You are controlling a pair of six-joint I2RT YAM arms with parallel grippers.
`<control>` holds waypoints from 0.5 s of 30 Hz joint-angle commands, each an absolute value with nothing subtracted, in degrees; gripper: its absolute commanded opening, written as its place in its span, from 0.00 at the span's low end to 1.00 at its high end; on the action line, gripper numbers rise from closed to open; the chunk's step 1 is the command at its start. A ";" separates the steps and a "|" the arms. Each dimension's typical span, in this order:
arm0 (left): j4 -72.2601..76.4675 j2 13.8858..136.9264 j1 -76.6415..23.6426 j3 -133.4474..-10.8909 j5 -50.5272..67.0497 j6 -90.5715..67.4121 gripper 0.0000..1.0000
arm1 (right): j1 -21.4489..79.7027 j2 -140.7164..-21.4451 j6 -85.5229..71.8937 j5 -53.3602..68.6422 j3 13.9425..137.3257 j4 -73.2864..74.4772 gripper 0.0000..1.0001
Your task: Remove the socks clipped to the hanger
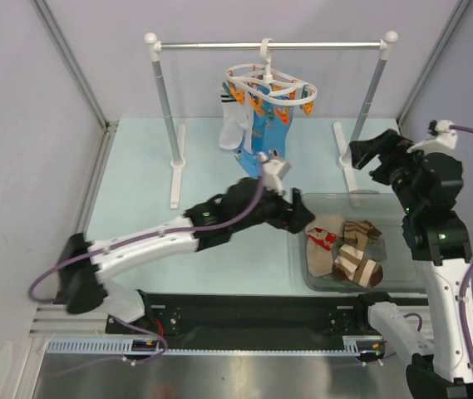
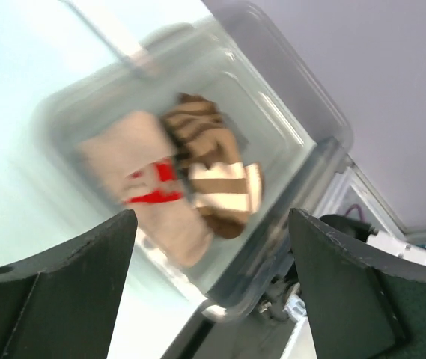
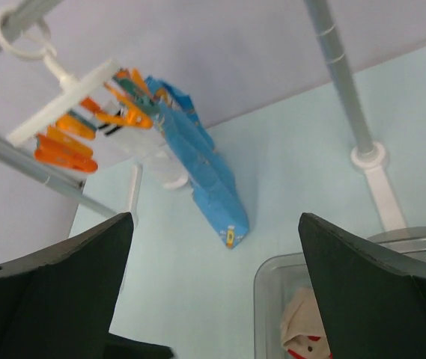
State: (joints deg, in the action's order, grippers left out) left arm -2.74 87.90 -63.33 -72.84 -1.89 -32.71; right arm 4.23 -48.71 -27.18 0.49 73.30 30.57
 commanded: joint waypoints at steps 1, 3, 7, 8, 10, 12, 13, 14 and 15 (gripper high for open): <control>-6.24 73.60 -59.08 -62.45 -8.35 -28.48 0.87 | 7.81 -50.62 -26.80 6.41 67.34 24.01 1.00; -6.68 67.53 -56.61 -57.68 -8.00 -28.13 0.88 | 12.02 -51.50 -27.16 6.68 63.39 19.10 0.99; -11.33 49.89 -51.17 -48.53 -12.03 -24.62 0.89 | 23.01 -55.10 -25.67 -1.64 61.96 12.14 0.96; -13.43 47.05 -50.63 -47.56 -14.39 -24.00 0.91 | 26.59 -57.54 -26.36 -3.67 62.75 11.08 0.96; -15.20 41.00 -49.93 -45.10 -17.13 -22.42 0.92 | 29.17 -60.98 -28.29 -8.34 67.47 11.60 0.93; -16.95 37.90 -49.75 -42.82 -19.94 -21.97 0.93 | 31.97 -66.17 -30.84 -10.88 71.26 13.53 0.92; -17.31 36.49 -49.75 -42.11 -20.65 -22.23 0.93 | 32.51 -67.57 -31.20 -11.25 74.32 13.88 0.91; -17.49 34.39 -49.75 -41.32 -21.09 -22.58 0.93 | 33.04 -69.15 -31.55 -11.51 75.40 13.71 0.91; -17.14 33.32 -49.75 -40.61 -21.53 -23.11 0.93 | 33.39 -71.43 -31.64 -11.25 76.37 13.36 0.90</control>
State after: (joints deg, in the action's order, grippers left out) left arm -14.59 35.33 -50.11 -42.76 -17.12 -24.77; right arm 31.97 -68.64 -29.39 -6.44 70.24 17.96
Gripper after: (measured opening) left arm 0.926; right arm 0.907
